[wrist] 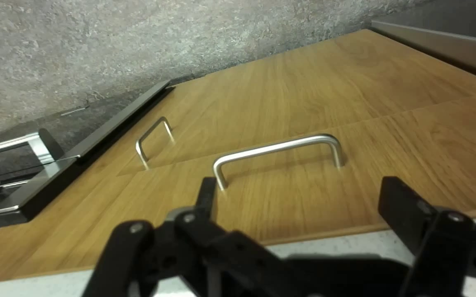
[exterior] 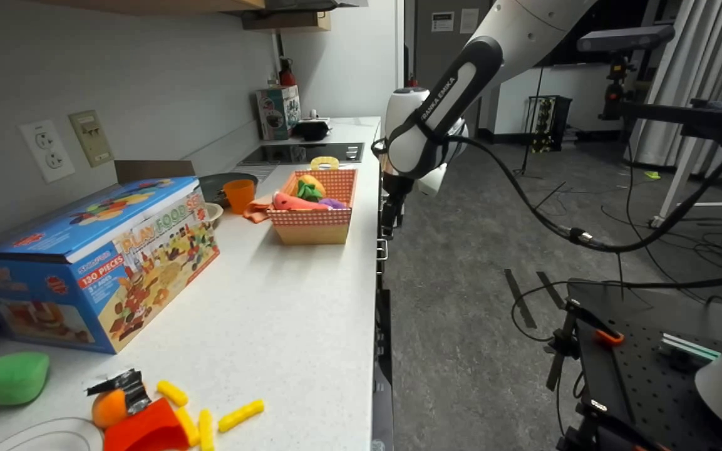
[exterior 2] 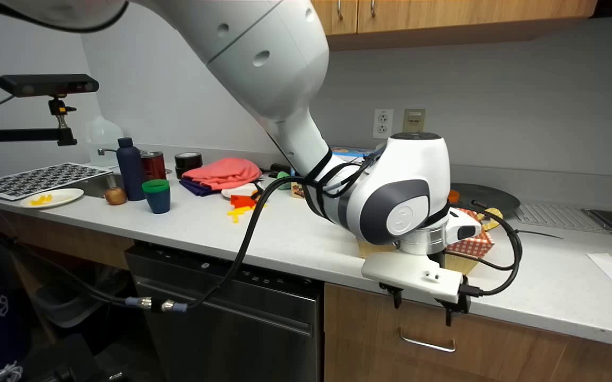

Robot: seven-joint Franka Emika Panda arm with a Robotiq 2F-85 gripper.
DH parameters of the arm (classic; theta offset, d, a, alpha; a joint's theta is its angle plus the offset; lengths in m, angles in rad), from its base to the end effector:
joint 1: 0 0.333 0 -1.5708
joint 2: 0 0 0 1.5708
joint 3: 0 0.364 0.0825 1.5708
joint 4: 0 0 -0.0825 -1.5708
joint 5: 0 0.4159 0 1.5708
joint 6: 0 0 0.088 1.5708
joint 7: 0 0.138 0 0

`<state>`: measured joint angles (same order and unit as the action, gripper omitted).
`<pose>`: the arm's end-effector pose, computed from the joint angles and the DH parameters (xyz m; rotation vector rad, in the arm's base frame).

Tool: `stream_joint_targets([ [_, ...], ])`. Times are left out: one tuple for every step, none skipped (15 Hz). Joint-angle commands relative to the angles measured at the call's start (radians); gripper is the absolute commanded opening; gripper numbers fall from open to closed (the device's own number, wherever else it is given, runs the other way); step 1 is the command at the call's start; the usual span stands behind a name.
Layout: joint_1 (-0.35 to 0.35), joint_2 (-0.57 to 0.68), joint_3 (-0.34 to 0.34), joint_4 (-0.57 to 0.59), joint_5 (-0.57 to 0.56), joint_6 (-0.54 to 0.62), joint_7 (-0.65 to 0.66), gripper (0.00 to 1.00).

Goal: Open the drawer, remove the pineapple and watermelon plush toy from the drawer and put them in the basket then close the drawer

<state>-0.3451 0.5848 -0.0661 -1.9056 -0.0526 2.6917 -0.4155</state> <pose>0.6444 -0.2770 0.1933 2.9921 0.0958 0.2397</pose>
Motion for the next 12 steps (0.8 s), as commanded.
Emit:
stream_joint_targets([
  [0.037, -0.181, -0.045, -0.143, -0.041, -0.030, 0.048, 1.00],
  [0.048, -0.235, -0.055, -0.184, -0.054, -0.025, 0.058, 1.00],
  [0.059, -0.283, -0.064, -0.217, -0.067, -0.025, 0.068, 1.00],
  [0.066, -0.340, -0.065, -0.253, -0.074, -0.033, 0.070, 1.00],
  [0.075, -0.389, -0.068, -0.283, -0.082, -0.031, 0.077, 1.00],
  [0.085, -0.443, -0.069, -0.315, -0.090, -0.035, 0.086, 1.00],
  [0.094, -0.489, -0.068, -0.340, -0.093, -0.040, 0.092, 1.00],
  [0.102, -0.530, -0.067, -0.359, -0.094, -0.048, 0.098, 1.00],
  [0.108, -0.567, -0.066, -0.376, -0.092, -0.058, 0.099, 1.00],
  [0.115, -0.599, -0.066, -0.391, -0.088, -0.065, 0.101, 1.00],
  [0.121, -0.629, -0.066, -0.403, -0.084, -0.075, 0.103, 1.00],
  [0.126, -0.653, -0.067, -0.414, -0.082, -0.082, 0.106, 1.00],
])
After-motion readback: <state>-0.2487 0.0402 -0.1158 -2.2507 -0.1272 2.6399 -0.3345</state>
